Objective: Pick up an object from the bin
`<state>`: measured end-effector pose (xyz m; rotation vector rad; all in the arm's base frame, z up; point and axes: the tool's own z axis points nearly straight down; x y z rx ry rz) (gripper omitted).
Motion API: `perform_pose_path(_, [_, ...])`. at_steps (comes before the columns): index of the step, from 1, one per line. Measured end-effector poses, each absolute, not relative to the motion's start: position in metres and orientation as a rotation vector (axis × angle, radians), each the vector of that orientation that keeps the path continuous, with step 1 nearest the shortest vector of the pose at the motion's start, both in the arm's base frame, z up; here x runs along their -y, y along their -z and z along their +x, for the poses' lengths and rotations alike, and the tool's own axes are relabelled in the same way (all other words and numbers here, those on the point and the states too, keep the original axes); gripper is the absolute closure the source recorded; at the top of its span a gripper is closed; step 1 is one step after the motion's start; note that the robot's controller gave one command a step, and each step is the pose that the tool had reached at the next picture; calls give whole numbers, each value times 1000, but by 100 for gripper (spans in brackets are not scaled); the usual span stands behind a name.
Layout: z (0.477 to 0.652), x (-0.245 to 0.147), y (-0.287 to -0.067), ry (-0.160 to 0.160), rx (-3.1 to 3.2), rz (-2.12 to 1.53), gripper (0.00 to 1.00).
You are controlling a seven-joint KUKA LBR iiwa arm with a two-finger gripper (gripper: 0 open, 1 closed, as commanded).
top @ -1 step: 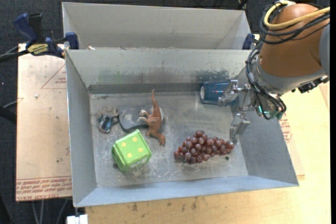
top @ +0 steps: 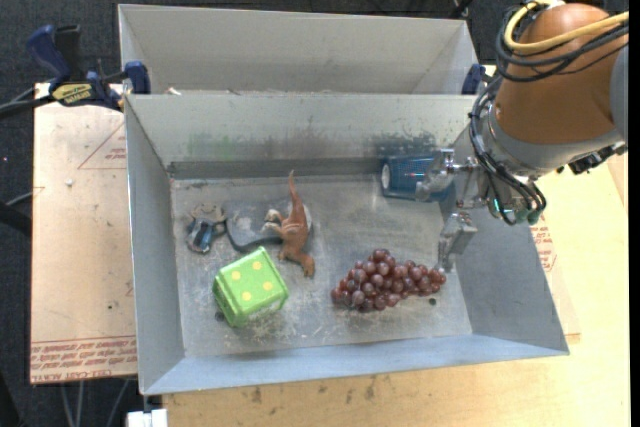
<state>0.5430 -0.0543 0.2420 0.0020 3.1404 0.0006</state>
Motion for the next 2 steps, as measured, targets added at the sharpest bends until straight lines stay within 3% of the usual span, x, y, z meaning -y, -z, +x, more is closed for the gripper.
perform_pose_path(1, [537,50,-210,-1,-3132,116,0])
perform_pose_path(2, [520,63,-151,-2,-3123,283,0])
